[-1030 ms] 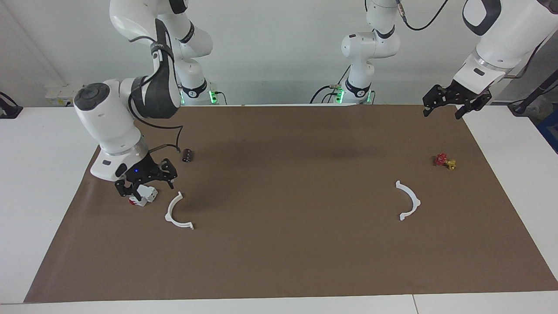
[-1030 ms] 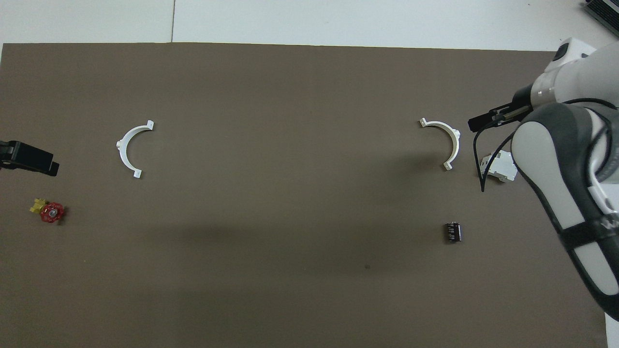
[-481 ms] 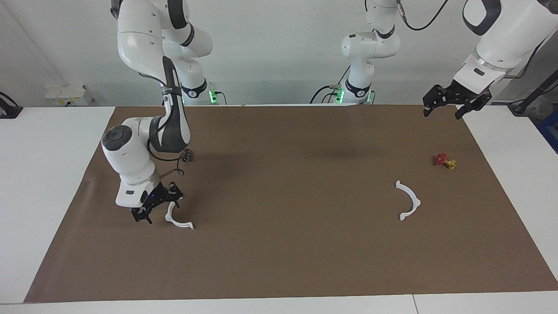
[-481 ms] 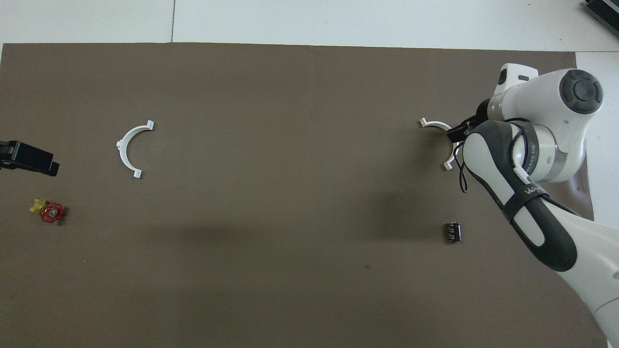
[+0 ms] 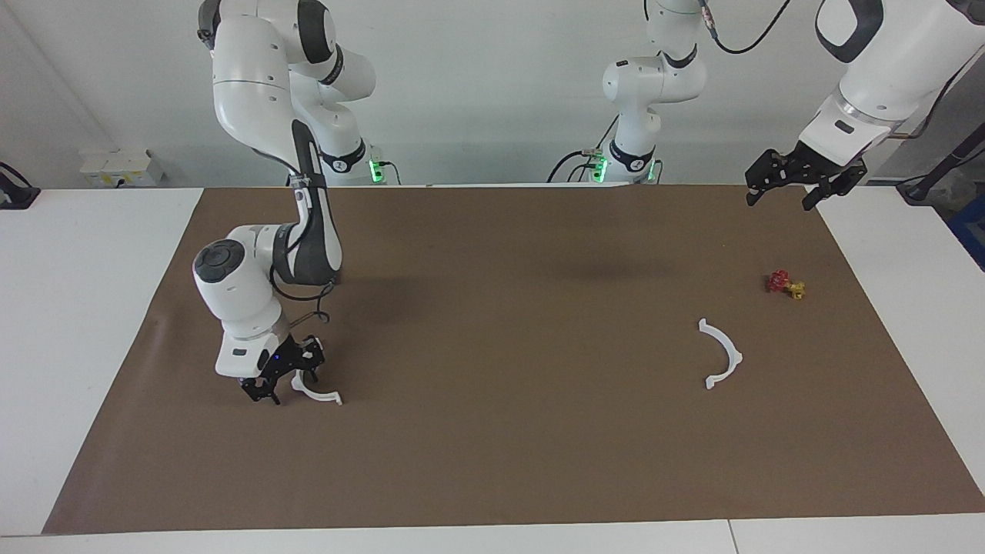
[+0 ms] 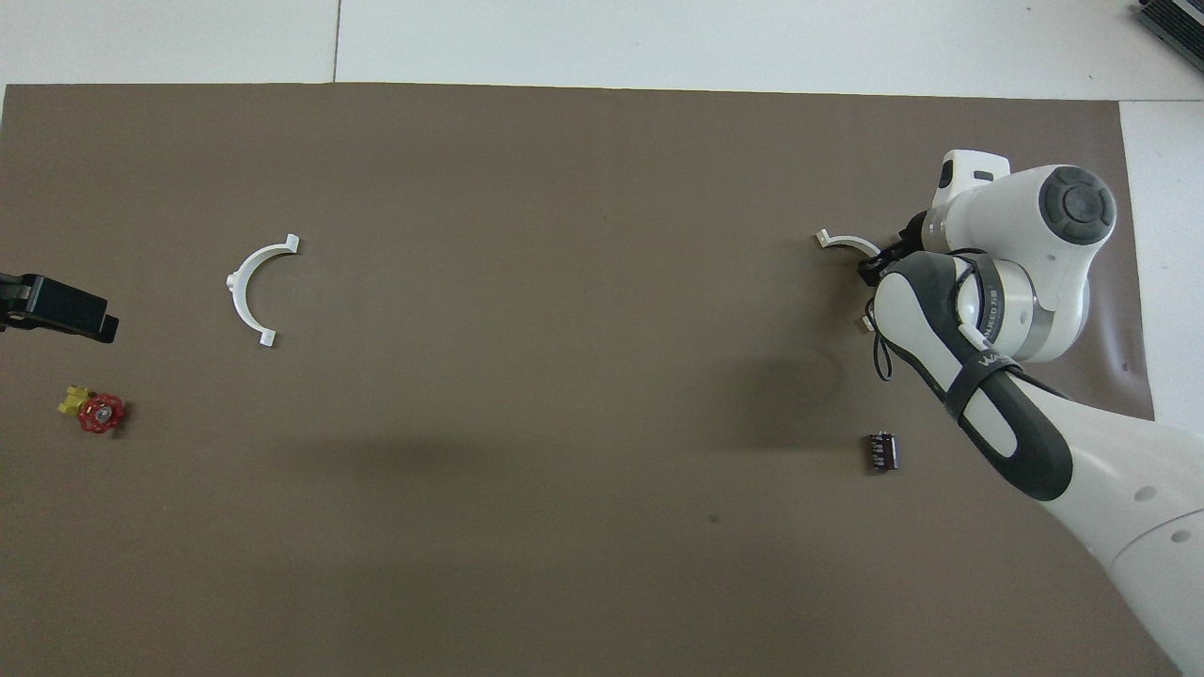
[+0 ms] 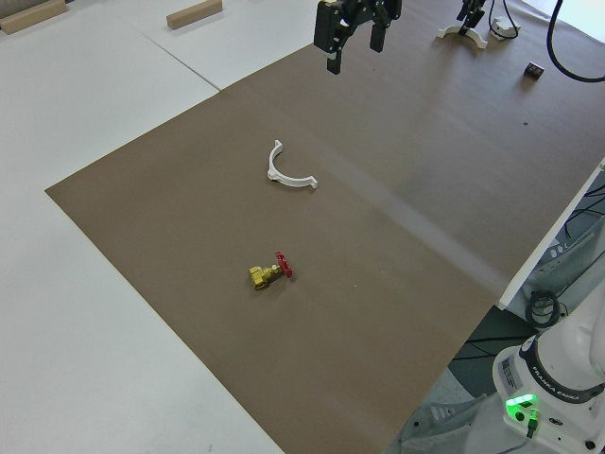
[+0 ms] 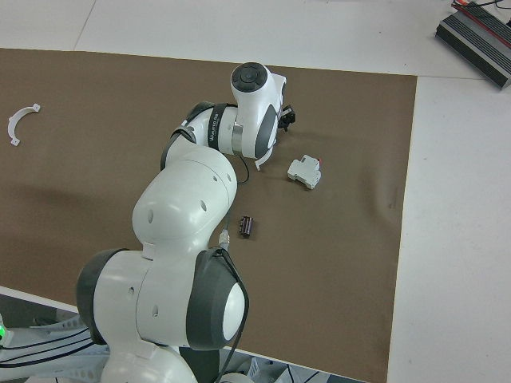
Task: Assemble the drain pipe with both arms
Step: 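Reach the right gripper to the white C-clamp half nearer it and grasp, then carry the clamp half toward the center while the left gripper reaches the other half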
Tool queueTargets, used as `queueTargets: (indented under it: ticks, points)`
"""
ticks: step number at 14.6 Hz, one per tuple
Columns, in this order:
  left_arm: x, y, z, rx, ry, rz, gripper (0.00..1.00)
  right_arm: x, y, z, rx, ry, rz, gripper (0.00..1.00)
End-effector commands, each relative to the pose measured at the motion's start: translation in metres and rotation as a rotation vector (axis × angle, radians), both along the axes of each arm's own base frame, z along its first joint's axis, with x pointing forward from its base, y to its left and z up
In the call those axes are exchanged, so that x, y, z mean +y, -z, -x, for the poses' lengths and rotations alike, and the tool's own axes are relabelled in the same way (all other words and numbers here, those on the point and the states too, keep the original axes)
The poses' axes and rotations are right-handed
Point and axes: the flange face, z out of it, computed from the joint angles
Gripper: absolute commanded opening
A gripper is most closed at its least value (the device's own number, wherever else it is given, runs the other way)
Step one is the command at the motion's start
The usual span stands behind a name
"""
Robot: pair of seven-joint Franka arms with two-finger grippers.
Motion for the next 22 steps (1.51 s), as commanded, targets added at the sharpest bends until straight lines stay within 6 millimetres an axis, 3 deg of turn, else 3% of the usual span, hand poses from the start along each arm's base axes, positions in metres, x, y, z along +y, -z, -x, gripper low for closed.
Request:
queueTargets:
  ticks: [1,2,3,7,10,12,14,20,22]
  points:
    - [-0.006,0.006,0.013,-0.006,0.023,-0.011,1.00,-0.004,0.008,0.006,0.000,-0.011,-0.025,0.57]
    - [-0.006,0.011,0.008,-0.040,0.024,-0.011,1.00,-0.003,0.010,0.008,0.004,-0.012,-0.025,0.46]
    - [-0.006,0.011,0.008,-0.055,0.024,-0.013,1.00,-0.002,0.011,0.008,0.008,-0.012,-0.026,0.03]
    - [-0.006,0.016,-0.001,-0.085,0.025,-0.013,1.00,-0.002,0.006,0.005,0.003,0.039,-0.036,0.00]
    - [0.000,0.029,-0.006,-0.100,0.017,-0.011,1.00,0.020,-0.032,0.002,0.032,0.125,-0.068,0.00]
    - [0.001,0.037,-0.012,-0.097,0.017,-0.011,1.00,0.068,-0.056,0.009,0.058,0.209,-0.093,0.00]
    - [0.002,0.051,-0.025,-0.102,0.018,-0.011,1.00,0.117,-0.064,0.019,0.082,0.332,-0.105,0.00]
    - [0.010,0.108,-0.070,-0.129,0.004,-0.014,1.00,0.257,-0.063,0.060,0.094,0.507,-0.136,0.00]
    - [0.024,0.126,-0.082,-0.156,-0.017,-0.016,1.00,0.299,-0.059,0.077,0.079,0.536,-0.124,0.00]
